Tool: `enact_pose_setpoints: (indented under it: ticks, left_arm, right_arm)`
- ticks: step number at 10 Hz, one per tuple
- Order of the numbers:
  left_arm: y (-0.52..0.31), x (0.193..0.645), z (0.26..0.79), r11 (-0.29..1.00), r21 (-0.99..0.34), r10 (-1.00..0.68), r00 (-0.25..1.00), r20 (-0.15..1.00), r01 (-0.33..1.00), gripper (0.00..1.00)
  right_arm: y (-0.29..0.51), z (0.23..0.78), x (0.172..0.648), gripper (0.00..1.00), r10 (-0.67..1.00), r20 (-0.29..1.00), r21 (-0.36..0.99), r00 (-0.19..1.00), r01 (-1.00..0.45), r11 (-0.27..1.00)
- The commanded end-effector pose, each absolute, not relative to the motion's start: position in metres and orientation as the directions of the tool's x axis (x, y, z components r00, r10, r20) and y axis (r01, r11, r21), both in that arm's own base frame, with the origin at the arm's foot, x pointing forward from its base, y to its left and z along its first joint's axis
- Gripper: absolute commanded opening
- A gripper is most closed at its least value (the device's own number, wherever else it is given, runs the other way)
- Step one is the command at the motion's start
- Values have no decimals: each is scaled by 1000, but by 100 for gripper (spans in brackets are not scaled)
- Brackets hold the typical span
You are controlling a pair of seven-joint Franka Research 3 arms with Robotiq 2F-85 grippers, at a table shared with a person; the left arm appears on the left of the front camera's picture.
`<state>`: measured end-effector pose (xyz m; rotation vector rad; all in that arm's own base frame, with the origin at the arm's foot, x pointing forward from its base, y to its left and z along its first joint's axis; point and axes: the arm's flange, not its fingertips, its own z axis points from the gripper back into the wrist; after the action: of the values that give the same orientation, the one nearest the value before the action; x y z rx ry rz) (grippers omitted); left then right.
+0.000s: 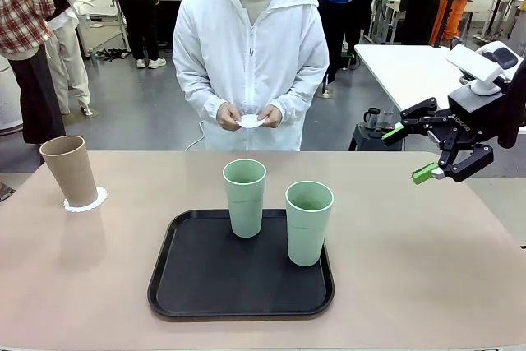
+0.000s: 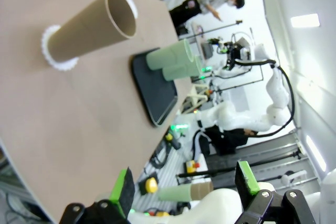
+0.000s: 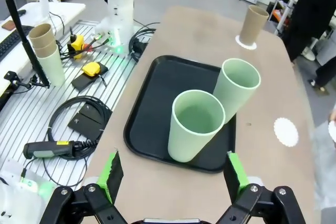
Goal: Place coasters on the table and set cups on them.
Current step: Take one Reusable plastic cup from the Flat Tray and place it on a coaster set by the human.
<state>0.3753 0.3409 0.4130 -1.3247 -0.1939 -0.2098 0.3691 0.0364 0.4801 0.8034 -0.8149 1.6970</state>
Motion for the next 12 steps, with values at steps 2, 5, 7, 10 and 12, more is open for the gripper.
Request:
enact_pose_setpoints:
  ticks: [2, 5, 7, 10, 12]
  left_arm:
    - [341, 374, 413, 234, -938, -38, 966, 255, 257, 100]
    - [341, 374, 413, 234, -938, -38, 966, 255, 257, 100]
    - [341, 374, 413, 234, -938, -38, 966, 255, 257, 100]
    - [341, 374, 413, 234, -938, -38, 966, 255, 257, 100]
    - [341, 374, 413, 234, -938, -38, 966, 255, 257, 100]
  right_arm:
    - [39, 466, 377, 100, 454, 874, -129, -171, -984, -122]
    - [45, 391, 390, 100, 415, 909, -17, -47, -997, -75]
    - [42, 361, 388, 100, 421, 906, 14, -45, -991, -135]
    - [38, 324, 386, 100, 451, 892, 41, -36, -986, -159]
    - [38, 310, 391, 100, 456, 889, 21, -50, -989, -150]
